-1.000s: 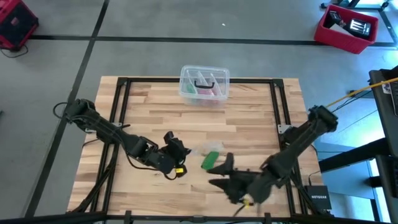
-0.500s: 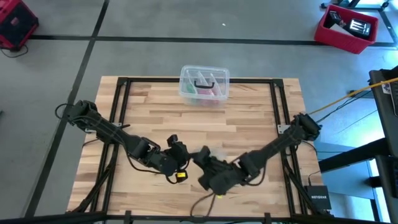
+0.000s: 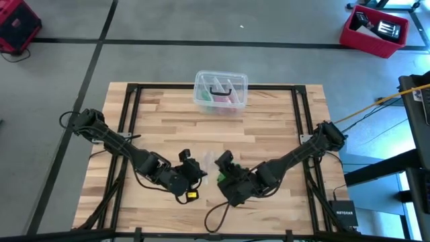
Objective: Roll bandage
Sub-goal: Open the transparent zip lock bag
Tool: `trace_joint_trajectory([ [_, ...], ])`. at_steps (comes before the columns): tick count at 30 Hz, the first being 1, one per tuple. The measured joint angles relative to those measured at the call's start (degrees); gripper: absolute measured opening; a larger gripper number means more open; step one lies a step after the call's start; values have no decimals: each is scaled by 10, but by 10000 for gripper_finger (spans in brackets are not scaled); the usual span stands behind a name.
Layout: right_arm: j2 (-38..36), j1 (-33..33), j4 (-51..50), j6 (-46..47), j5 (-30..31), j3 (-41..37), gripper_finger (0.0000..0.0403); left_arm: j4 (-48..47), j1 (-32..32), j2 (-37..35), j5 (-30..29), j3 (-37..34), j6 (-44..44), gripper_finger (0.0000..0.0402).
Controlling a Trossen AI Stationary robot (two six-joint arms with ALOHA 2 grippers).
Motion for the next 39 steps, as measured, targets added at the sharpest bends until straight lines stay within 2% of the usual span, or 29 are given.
trace_joint_trajectory([
  [3, 0, 5, -18, 54, -25, 0, 209, -8, -2, 0, -9, 0, -3, 0],
  [7, 0, 20, -3, 60, -22, 0, 209, -24, -3, 0, -24, 0, -6, 0],
  [12, -1, 44, 62, 18, -12, 0, 209, -41, -3, 0, -26, 0, -20, 0],
  [18, 8, 29, 122, -25, -12, 0, 209, -36, -2, 0, -26, 0, -32, 0],
  [25, 13, 45, 219, -136, -20, -1, 209, -40, 3, 12, -25, -1, -34, 0],
  [29, 13, 26, 212, -138, -20, -1, 209, -30, 5, 14, -24, -1, -27, 0],
  [33, 13, -1, 167, -102, -32, -1, 209, -20, 4, 14, -22, -1, -19, 0],
  [39, 13, 13, 134, -83, -40, -7, 209, -25, 4, 14, -21, -1, -25, 0],
])
